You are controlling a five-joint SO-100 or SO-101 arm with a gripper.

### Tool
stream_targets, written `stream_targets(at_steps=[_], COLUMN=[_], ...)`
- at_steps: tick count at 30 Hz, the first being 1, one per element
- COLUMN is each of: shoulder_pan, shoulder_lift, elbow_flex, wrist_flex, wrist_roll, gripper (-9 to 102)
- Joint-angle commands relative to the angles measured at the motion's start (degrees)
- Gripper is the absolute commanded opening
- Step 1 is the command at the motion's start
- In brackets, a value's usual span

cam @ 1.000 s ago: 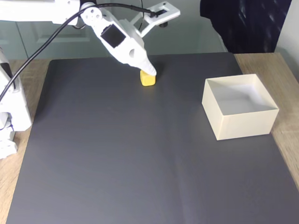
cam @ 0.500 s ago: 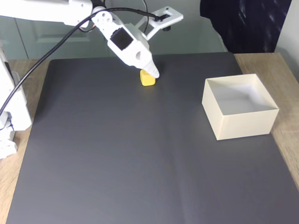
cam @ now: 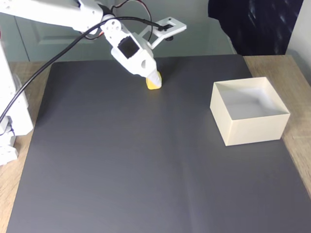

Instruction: Grasp a cube block and put it in the white box.

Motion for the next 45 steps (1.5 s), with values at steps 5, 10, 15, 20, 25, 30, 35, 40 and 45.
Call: stream_targets(at_steps=[5,10,15,20,25,30,35,40,45], shoulder_pan=[-1.14,-0.44,0.26,0.7,1.14,1.14,1.05,0.88,0.0], shoulder_lift=[-1.58,-3.08,-3.69,-4.66,-5.89,-6.68,-7.29,-7.56,-7.38], elbow_flex=[-3.16,-5.01,-6.24,-6.5,-6.5,-6.42,-6.59,-6.68,-7.12], wrist_flex=[-1.93,-2.02,-2.02,-1.76,-2.46,-2.64,-3.52,-4.04,-3.96], wrist_roll=[-0.79,-0.7,-0.79,-0.79,-0.79,-0.7,-0.62,0.09,-0.35], gripper=[29,27,26,23,23,22,21,13,0])
